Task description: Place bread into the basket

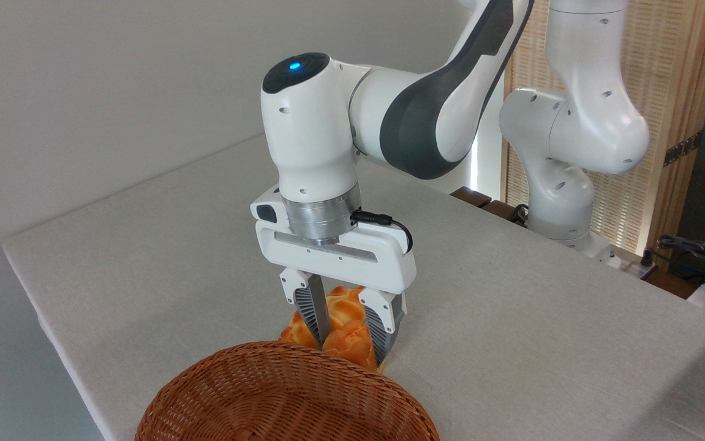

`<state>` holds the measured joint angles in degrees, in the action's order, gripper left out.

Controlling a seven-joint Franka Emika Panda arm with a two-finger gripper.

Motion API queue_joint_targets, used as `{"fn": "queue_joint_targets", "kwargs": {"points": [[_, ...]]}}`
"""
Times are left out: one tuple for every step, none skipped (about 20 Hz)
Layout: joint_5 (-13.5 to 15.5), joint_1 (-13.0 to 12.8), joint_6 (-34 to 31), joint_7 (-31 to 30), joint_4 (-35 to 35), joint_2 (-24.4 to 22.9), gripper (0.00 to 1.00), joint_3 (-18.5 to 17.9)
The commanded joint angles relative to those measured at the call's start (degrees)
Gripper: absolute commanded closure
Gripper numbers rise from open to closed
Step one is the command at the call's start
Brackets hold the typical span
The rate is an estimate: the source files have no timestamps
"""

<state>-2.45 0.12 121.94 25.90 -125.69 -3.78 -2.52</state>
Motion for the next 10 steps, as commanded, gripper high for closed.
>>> {"fn": "queue_joint_targets", "kwargs": {"points": [[-1.0,-0.3,1.5,0.3,-0.6,-0.3,0.55,-0.3],[-1.0,-0.3,1.5,0.3,-0.6,-0.3,0.55,-0.3],[-1.0,-0.3,1.5,0.3,-0.6,-0.3,0.55,-0.3],[-1.0,-0.3,1.5,0.3,-0.6,-0.3,0.55,-0.3],[-1.0,-0.3,1.4,0.3,-0.6,-0.5,0.55,-0.3],[-1.0,-0.3,1.1,0.6,-0.4,-0.7,0.55,-0.4],[-1.0,-0.3,0.8,1.3,-0.3,-1.1,0.55,-0.5],[-1.0,-0.3,0.6,1.9,-0.1,-1.7,0.55,-0.6],[-1.0,-0.3,-0.1,2.2,0.0,-2.3,0.55,-0.6],[-0.9,-0.3,-2.3,3.0,0.3,-3.2,0.54,-0.6]]}}
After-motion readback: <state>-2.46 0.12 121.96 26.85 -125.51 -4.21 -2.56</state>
